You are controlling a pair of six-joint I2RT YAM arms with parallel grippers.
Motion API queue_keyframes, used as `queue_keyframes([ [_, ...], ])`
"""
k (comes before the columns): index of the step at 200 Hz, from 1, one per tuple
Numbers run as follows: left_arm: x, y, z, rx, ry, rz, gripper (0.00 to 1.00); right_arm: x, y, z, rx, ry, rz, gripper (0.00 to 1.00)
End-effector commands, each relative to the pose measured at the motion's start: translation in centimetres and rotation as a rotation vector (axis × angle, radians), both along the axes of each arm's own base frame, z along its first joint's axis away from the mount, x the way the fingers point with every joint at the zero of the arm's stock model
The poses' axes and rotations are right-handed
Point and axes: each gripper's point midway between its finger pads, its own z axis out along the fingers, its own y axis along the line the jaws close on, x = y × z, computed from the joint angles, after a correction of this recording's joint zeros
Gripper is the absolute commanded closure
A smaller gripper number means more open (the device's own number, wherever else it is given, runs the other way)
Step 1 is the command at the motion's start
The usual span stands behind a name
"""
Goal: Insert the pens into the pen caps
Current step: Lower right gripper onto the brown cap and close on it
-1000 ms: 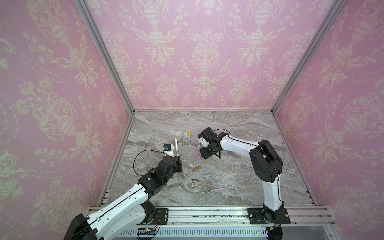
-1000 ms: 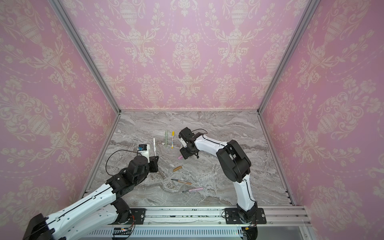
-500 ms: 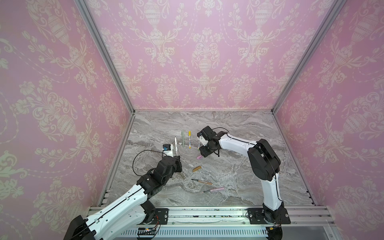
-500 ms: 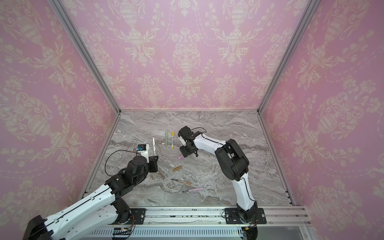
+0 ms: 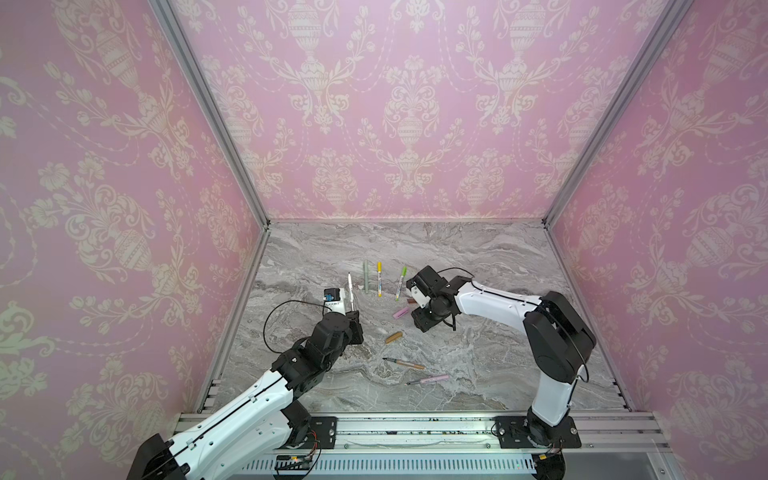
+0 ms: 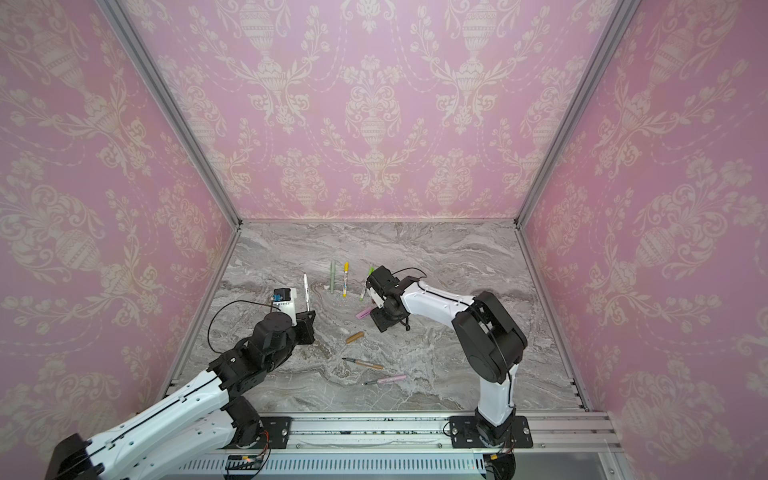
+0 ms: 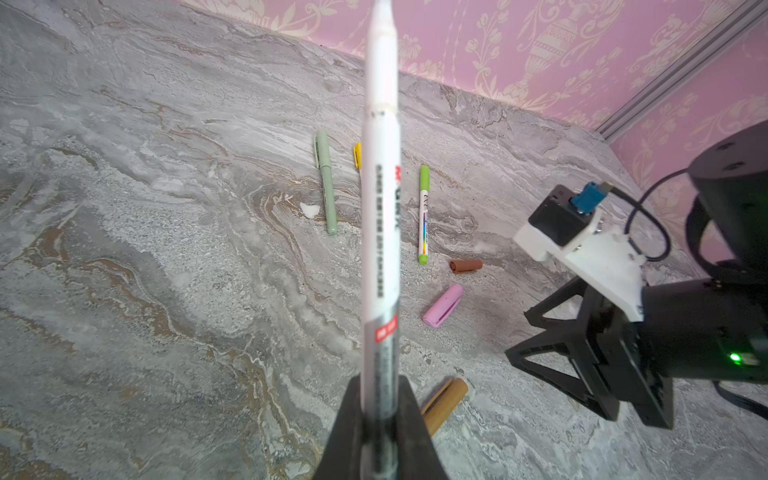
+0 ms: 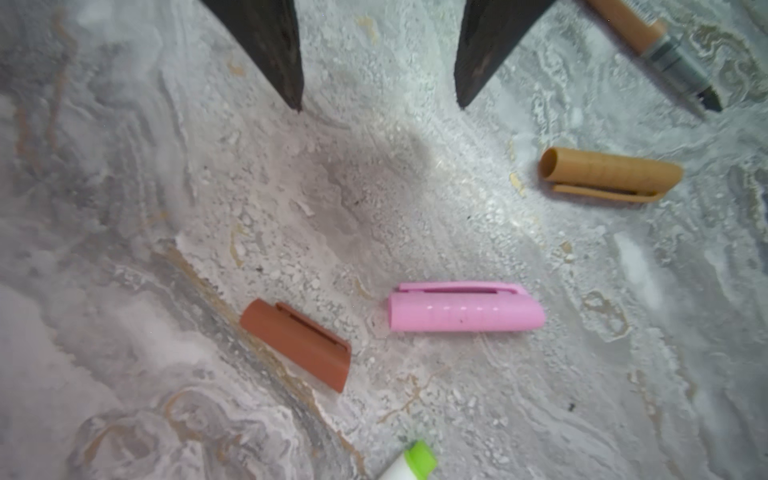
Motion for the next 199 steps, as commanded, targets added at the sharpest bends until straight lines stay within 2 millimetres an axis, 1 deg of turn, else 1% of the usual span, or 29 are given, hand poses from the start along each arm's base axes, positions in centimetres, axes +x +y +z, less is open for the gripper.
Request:
queue_keyframes([
  [1,0.5,0.1,0.2,-0.008,0.001,0.018,1.00,0.7,0.6,2.9,0.060,-0.077,-0.021,0.40],
  [17,0.6,-0.2,0.4,-0.009,0.002,0.013,1.00,2.0,1.0,3.8,0.077,-0.111,-0.019,0.38],
  [36,0.7,-0.4,0.6,-0.014,-0.001,0.007,1.00,3.7,1.7,3.9,0.097,-0.109,-0.027,0.34],
  [74,0.4,-0.2,0.8,-0.027,-0.001,0.013,1.00,6.8,3.3,2.6,0.178,-0.026,-0.074,0.32],
  [114,0.3,0.0,1.2,-0.031,-0.008,0.018,1.00,9.0,4.2,1.3,0.260,0.029,-0.126,0.30],
  [135,0.4,0.1,1.5,-0.029,-0.014,0.021,1.00,9.5,4.7,0.4,0.274,0.057,-0.127,0.30],
  [171,0.5,0.0,1.9,-0.024,-0.020,0.020,1.00,10.2,4.5,-1.3,0.262,0.092,-0.141,0.31],
  [199,0.6,0.0,2.0,-0.024,-0.022,0.021,1.00,9.4,3.9,-2.1,0.249,0.110,-0.141,0.32],
])
